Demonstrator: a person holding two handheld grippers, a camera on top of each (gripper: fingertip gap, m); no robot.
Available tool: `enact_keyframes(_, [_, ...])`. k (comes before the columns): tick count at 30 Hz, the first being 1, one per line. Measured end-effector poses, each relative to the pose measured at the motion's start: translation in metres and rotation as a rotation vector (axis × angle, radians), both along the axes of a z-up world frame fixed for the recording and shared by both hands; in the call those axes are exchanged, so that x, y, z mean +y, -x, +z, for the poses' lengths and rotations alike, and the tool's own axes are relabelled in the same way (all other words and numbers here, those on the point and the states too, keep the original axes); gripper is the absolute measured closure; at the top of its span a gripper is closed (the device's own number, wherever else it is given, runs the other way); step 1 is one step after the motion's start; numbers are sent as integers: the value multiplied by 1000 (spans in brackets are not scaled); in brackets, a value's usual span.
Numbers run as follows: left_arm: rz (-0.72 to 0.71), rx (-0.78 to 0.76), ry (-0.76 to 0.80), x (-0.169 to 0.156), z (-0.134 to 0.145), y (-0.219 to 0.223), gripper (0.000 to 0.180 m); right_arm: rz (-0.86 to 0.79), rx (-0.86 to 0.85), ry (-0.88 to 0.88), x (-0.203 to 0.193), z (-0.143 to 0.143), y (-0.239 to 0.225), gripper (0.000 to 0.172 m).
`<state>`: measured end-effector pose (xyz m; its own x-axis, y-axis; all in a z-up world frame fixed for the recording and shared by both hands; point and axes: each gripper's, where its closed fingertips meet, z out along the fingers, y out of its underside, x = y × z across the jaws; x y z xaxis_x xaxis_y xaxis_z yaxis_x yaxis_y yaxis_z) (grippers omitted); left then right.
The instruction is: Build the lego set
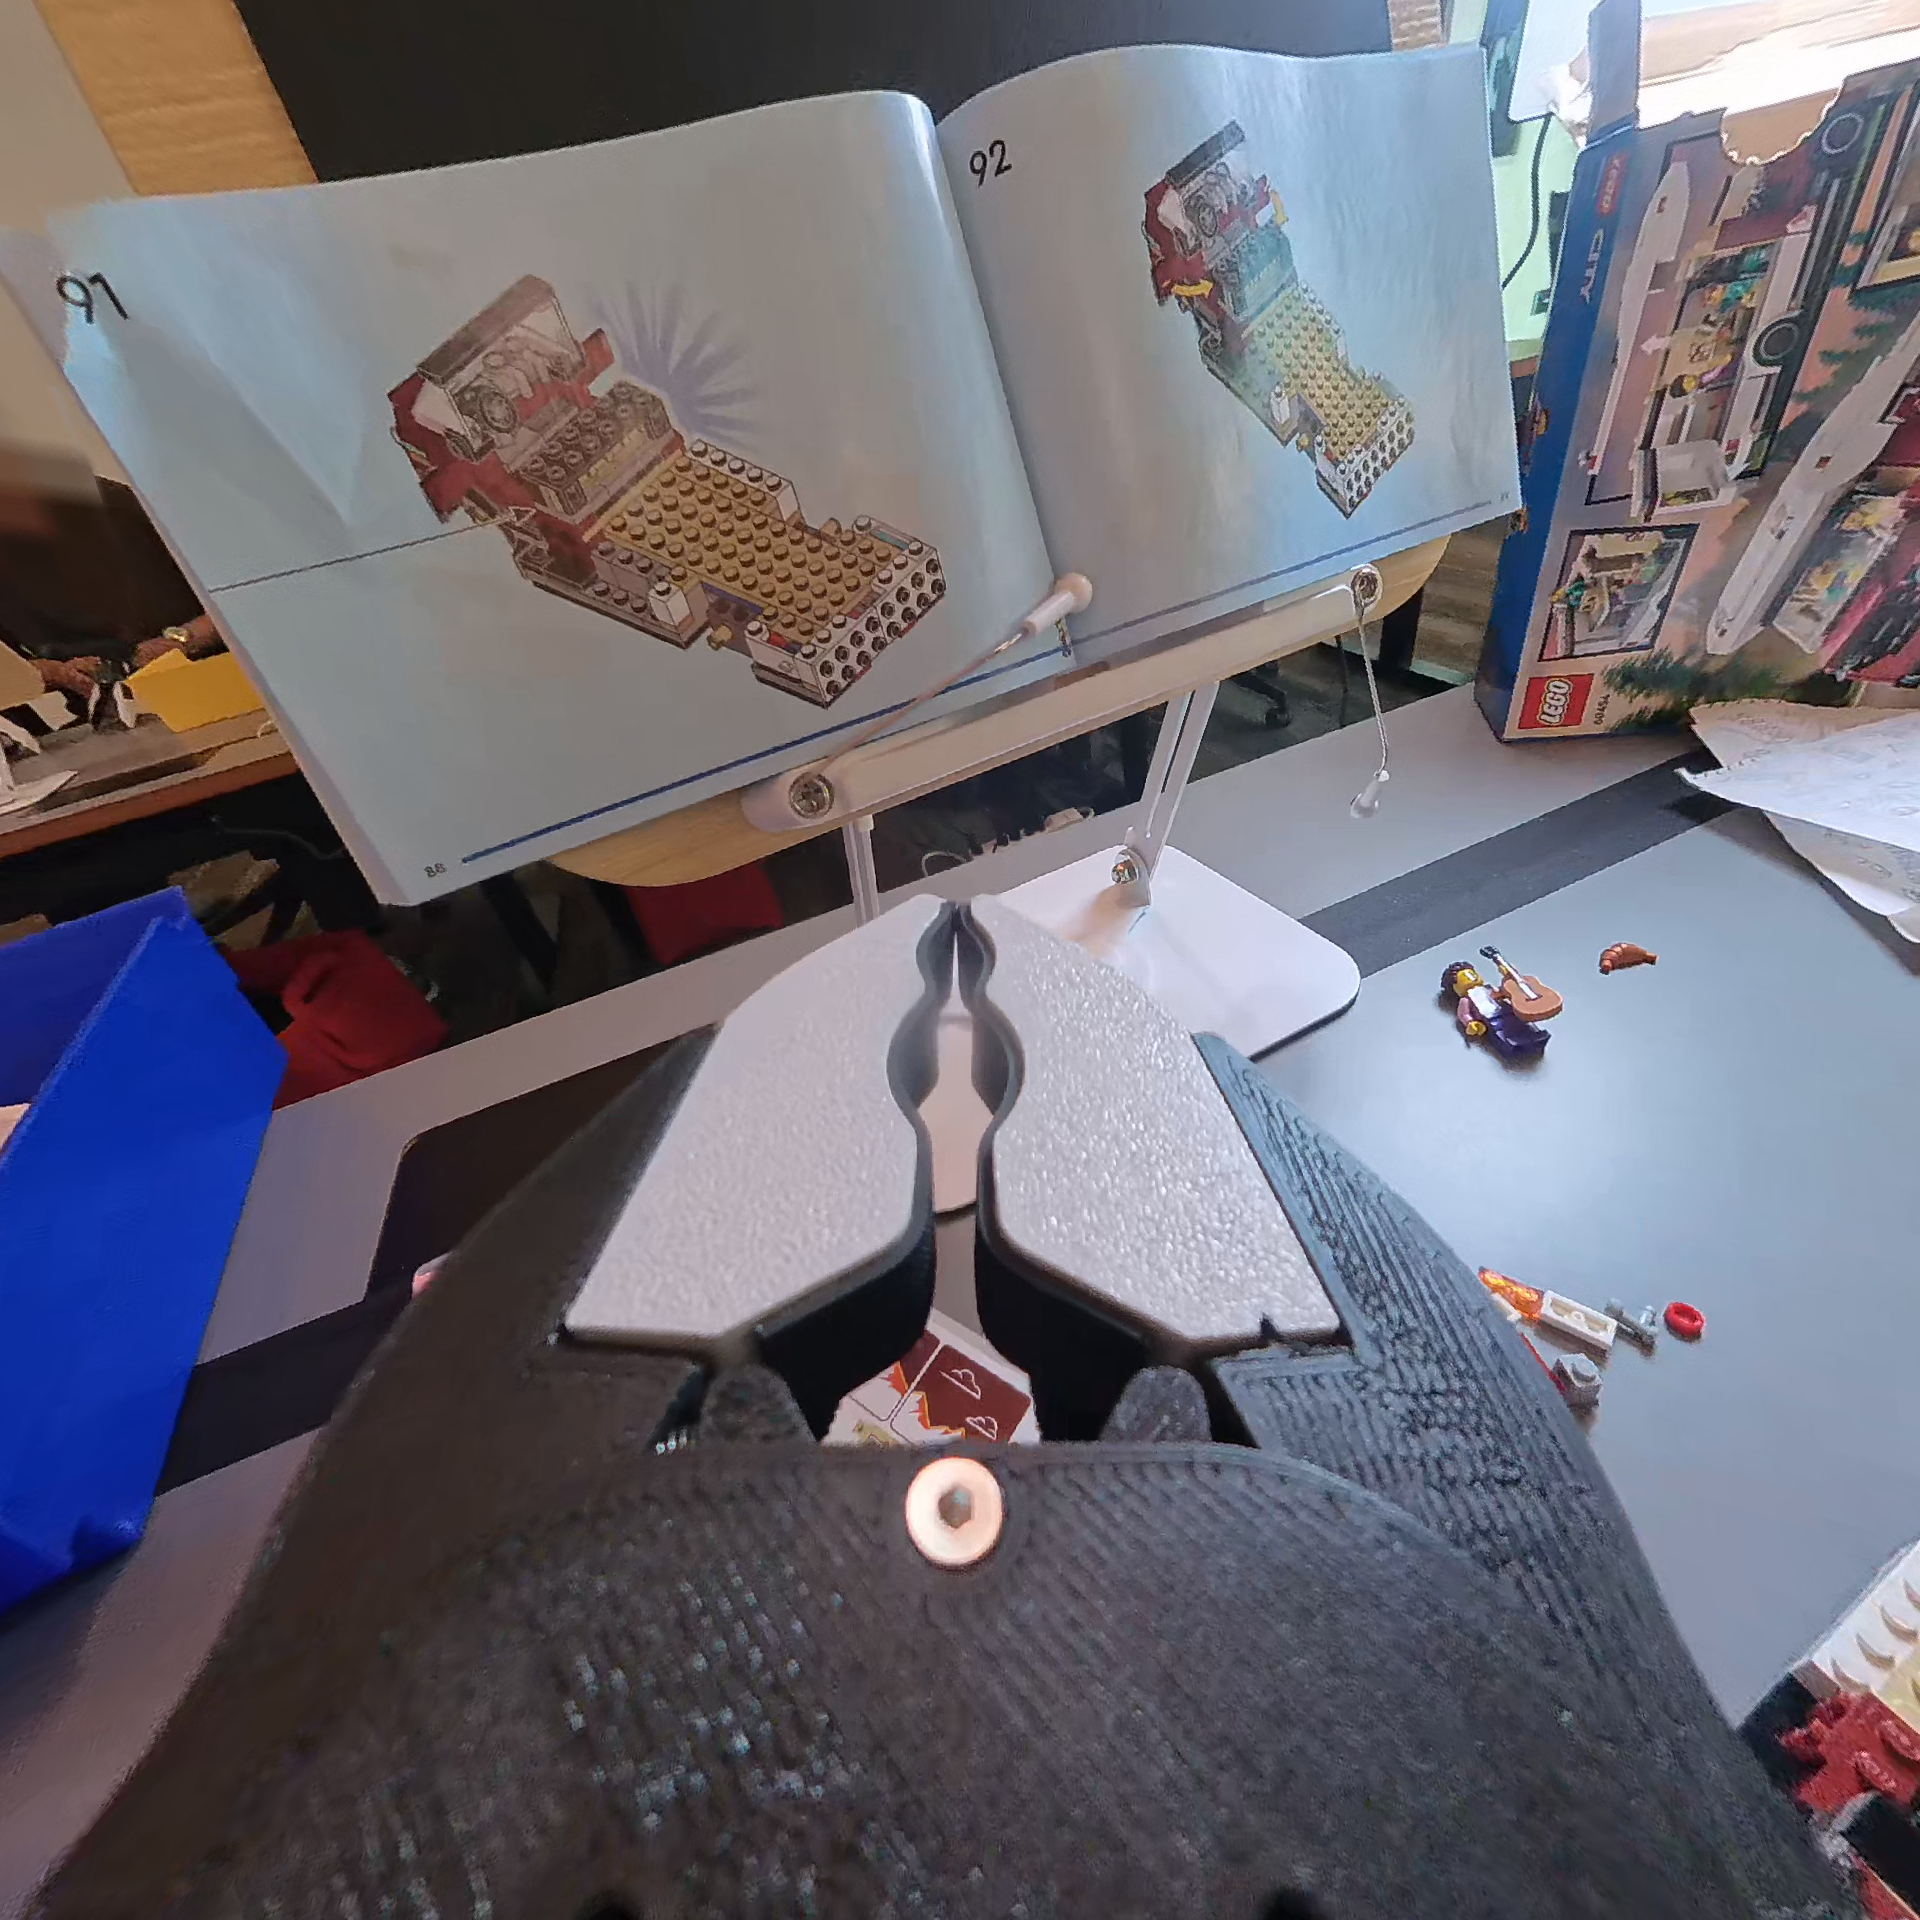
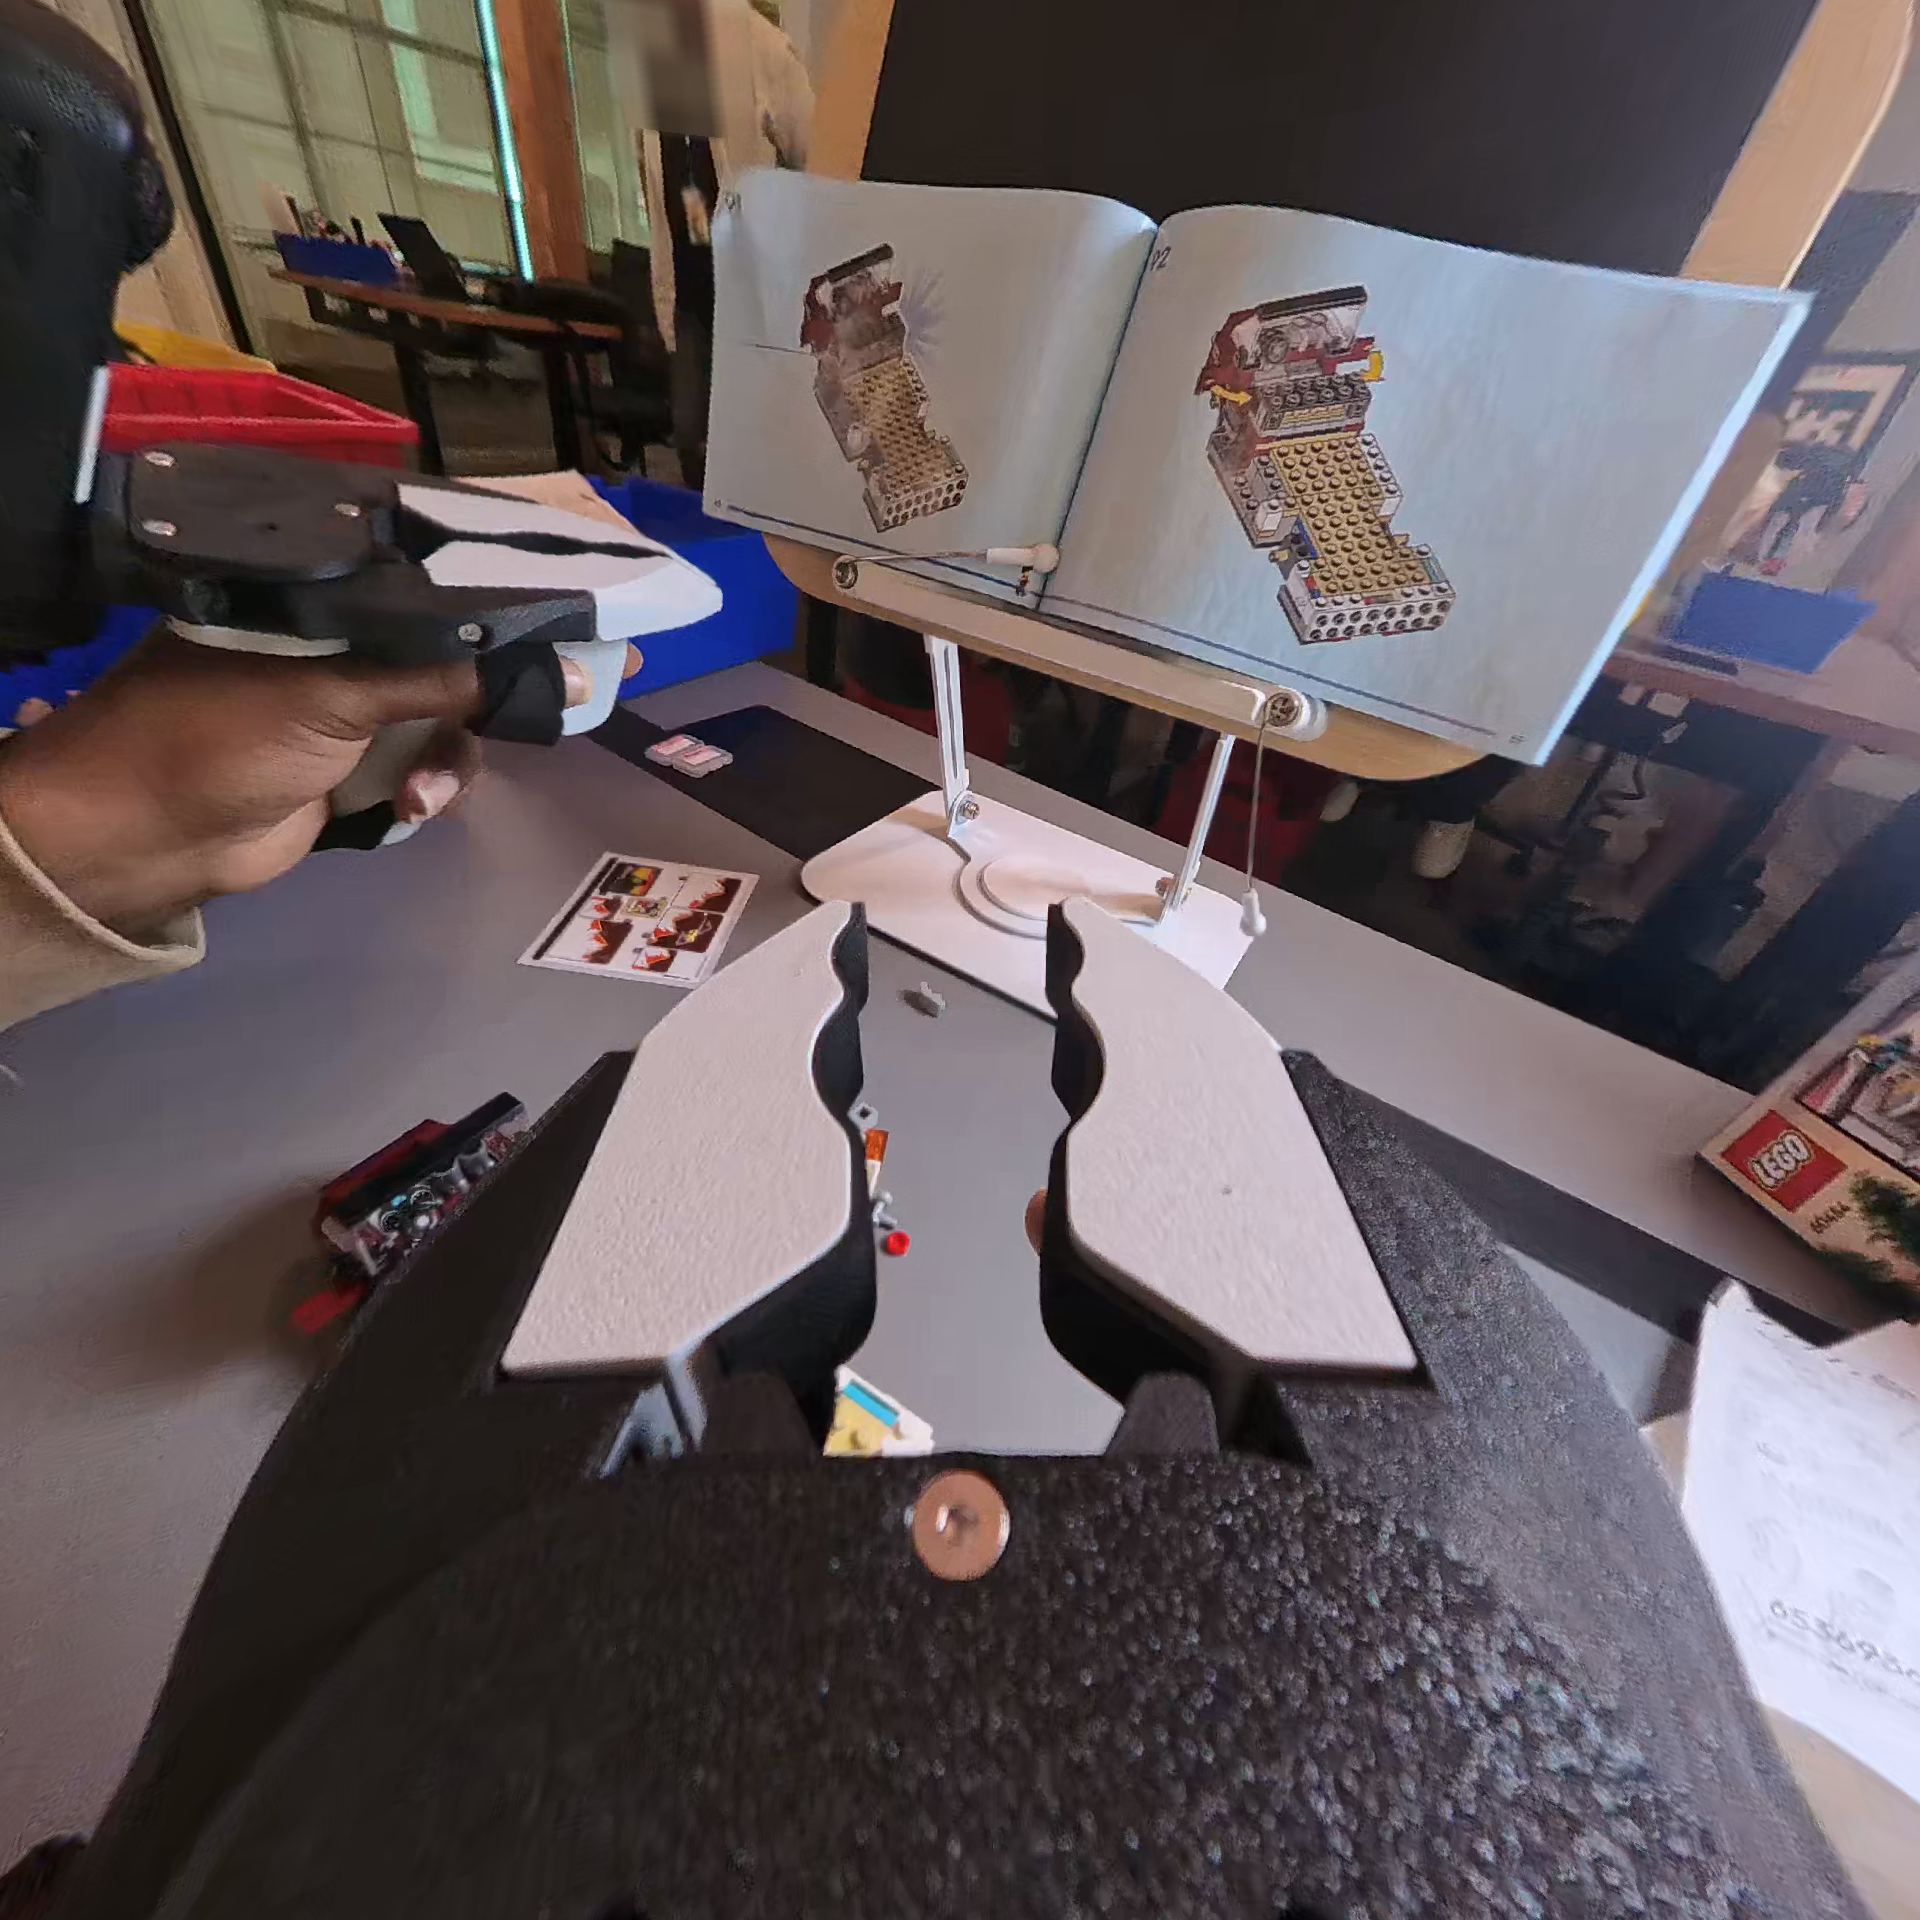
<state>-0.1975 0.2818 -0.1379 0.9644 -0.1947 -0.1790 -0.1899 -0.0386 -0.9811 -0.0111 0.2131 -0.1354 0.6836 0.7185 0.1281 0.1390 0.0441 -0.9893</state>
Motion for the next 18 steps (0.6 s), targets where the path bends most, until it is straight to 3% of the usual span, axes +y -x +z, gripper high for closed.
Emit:
enact_keyframes(6, [33, -24, -123, -5, 16, 2, 180, 33, 10, -103, -6, 15, -5, 139])
enact_keyframes(18, [-36, -101, -176, -27, 34, -28, 180, 48, -19, -106, -5, -7, -5, 139])
